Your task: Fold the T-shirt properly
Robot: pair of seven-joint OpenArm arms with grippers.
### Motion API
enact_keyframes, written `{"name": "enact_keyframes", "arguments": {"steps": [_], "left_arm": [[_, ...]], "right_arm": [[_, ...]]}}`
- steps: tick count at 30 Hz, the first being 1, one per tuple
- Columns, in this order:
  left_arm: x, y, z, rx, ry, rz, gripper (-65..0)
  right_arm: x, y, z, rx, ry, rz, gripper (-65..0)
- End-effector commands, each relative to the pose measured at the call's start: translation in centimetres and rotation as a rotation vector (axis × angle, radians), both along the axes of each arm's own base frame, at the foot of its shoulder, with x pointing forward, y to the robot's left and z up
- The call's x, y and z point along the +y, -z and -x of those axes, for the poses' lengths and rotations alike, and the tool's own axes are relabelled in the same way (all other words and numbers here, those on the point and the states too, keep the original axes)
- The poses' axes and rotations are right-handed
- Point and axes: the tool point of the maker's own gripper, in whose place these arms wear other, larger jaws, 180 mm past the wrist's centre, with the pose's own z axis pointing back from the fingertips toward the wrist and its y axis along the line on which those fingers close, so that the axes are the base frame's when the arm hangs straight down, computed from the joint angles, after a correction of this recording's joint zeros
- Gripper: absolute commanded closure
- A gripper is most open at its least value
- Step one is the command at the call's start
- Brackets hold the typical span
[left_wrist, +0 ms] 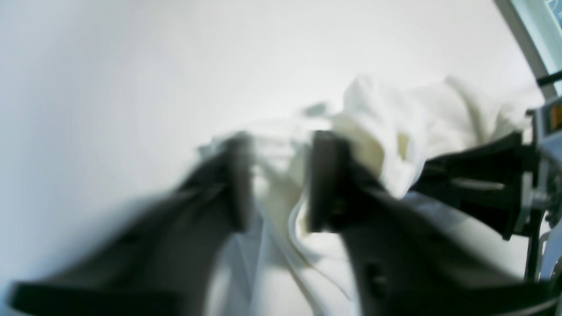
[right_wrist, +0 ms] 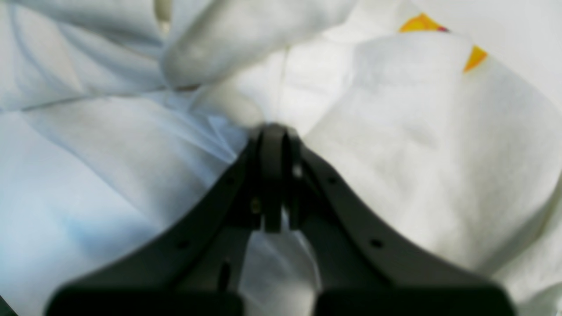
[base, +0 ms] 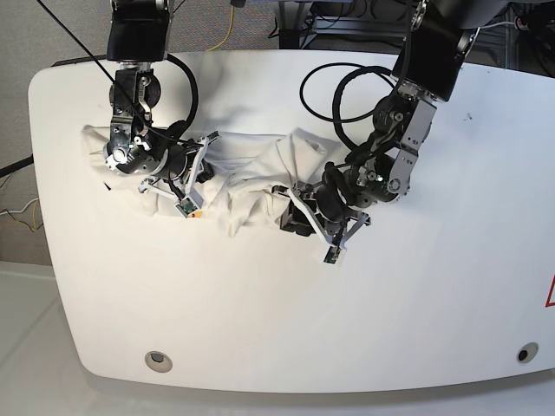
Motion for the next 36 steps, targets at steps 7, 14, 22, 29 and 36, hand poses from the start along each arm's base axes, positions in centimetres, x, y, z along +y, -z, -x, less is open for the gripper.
{"name": "enact_keyframes", "arguments": {"steps": [7, 14, 22, 29, 36], "left_arm": [[-0.3, -0.9, -0.2, -0.021, -0.005, 0.028, -5.6], [-0.2, -0.1, 0.4, -0.001, -0.008, 0.024, -5.7], [1.9, 1.9, 0.9, 0.070, -0.112, -0.004, -5.7], [2.4, 2.0, 1.0, 0.073, -0.121, -0.012, -5.7], [2.5, 1.9, 0.9, 0.069, -0.123, -0.016, -5.7]], "right_arm": [[-2.2, 1.4, 1.6, 0.088, 0.003, 0.115, -0.5], [-2.2, 1.4, 1.6, 0.088, 0.003, 0.115, -0.5], [-2.3, 1.4, 1.6, 0.088, 0.007, 0.117, -0.5], [-2.3, 1.4, 1.5, 0.086, 0.009, 0.115, -4.8], [-2.2, 1.0, 1.2, 0.075, 0.010, 0.108, -23.6]]}}
